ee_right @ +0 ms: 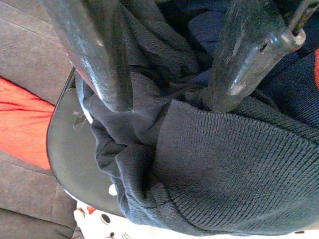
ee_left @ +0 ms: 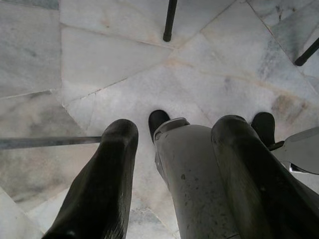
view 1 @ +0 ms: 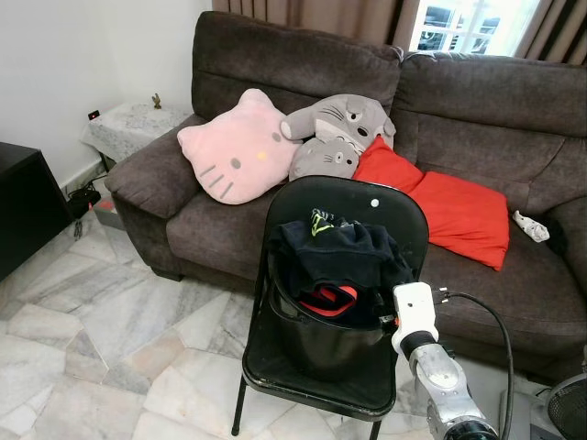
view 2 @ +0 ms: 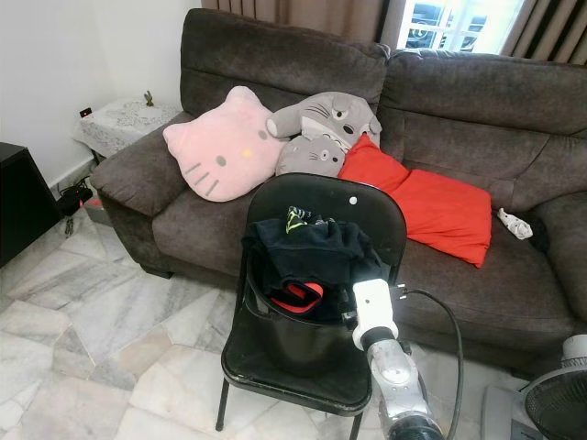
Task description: Hang hanger
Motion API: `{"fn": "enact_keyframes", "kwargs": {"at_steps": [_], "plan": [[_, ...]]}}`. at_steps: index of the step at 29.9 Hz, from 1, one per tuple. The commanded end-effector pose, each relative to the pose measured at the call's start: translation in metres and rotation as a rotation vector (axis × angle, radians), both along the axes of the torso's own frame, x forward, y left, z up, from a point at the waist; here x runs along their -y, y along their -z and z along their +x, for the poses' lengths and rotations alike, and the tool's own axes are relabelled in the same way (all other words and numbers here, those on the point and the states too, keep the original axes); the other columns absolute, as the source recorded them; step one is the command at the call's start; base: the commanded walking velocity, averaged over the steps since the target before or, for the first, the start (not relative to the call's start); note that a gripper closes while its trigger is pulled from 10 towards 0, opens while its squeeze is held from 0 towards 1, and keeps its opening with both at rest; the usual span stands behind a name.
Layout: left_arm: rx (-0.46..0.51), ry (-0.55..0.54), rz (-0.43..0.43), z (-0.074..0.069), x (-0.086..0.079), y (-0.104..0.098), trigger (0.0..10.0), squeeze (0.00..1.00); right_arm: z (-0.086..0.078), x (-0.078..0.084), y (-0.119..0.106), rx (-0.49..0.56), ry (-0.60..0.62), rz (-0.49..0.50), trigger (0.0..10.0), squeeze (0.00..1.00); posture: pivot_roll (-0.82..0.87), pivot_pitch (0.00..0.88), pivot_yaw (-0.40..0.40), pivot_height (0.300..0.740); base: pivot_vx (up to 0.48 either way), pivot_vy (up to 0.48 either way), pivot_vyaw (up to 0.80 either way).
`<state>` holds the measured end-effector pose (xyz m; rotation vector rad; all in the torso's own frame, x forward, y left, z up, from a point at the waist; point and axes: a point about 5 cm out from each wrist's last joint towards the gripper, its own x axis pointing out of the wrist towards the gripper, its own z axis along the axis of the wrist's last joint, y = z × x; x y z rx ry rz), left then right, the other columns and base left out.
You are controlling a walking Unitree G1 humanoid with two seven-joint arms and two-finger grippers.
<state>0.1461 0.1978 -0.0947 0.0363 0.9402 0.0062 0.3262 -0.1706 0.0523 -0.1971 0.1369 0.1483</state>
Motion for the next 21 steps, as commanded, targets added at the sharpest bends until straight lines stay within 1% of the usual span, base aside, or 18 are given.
{"fn": "enact_keyframes", "kwargs": {"at_steps": [1, 12, 21], "plan": [[-0.031, 0.004, 0.005, -0.0043, -0.0002, 0.0023, 10.0, 0.0, 0.0038, 0.0021, -0.0043, 0.005, -0.001, -0.008, 10.0, 0.0, -0.02, 0.0, -0.039, 0.74, 0.0, 0.0, 0.0], [-0.031, 0.003, 0.007, -0.0037, -0.0002, 0.0021, 10.0, 0.0, 0.0062, 0.0003, -0.0016, -0.047, -0.023, -0.024, 10.0, 0.0, -0.01, 0.0, -0.038, 0.74, 0.0, 0.0, 0.0], [-0.029, 0.0, 0.008, -0.0038, -0.0001, 0.0021, 10.0, 0.0, 0.0091, 0.0002, -0.0045, -0.049, -0.051, -0.044, 10.0, 0.0, -0.01, 0.0, -0.04, 0.74, 0.0, 0.0, 0.0]]}}
